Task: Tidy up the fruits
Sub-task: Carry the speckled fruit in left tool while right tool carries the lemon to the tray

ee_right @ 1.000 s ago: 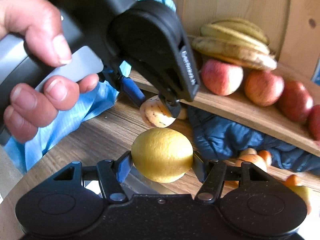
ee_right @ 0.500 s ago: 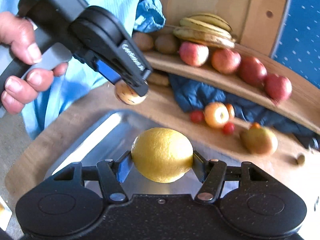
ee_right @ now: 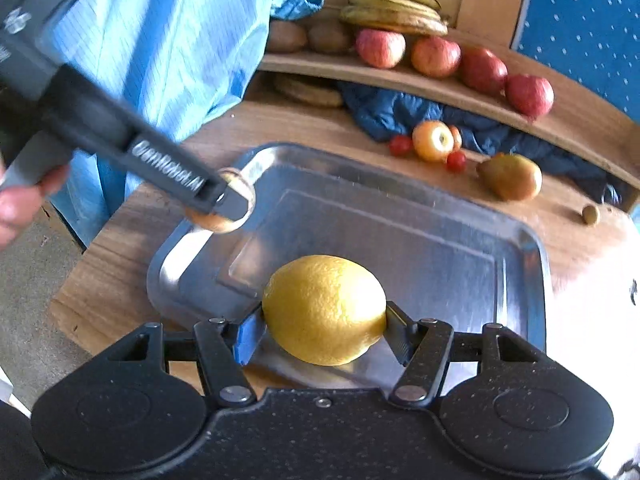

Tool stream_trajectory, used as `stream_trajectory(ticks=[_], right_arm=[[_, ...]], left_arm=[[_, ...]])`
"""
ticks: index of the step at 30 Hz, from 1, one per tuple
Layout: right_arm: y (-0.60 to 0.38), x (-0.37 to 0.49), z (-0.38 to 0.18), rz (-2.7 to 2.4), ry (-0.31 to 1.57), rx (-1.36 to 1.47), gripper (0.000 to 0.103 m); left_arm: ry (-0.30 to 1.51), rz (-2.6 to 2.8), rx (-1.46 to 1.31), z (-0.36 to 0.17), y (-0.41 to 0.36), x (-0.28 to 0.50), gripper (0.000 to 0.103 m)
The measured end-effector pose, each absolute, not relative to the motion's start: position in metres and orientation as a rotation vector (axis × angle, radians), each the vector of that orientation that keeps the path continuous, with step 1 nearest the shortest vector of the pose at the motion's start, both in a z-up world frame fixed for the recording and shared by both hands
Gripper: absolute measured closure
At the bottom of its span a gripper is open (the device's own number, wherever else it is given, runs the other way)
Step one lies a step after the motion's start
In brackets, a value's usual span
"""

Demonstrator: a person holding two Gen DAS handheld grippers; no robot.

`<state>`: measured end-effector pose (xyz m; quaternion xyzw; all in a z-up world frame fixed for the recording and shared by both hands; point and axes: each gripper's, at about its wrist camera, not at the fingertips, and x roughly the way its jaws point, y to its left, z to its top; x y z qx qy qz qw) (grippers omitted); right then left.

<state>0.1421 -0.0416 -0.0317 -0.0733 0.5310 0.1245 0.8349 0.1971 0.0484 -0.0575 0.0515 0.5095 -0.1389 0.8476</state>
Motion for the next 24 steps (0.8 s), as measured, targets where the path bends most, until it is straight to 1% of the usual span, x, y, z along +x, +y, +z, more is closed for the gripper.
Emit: stream_trajectory(ticks=[10, 24], right_arm=[[-0.036, 0.132, -0.033, 0.205, 1.126, -0.163, 0.038], [-0.033, 0.136, -0.037, 0.196, 1.133, -0.166, 0.038]], left_arm=[[1.084, -0.349, 0.152, -0.062, 0.046, 0.170, 0.051], [1.079, -0.359, 0.175, -0.064, 0.043, 0.170, 0.051]])
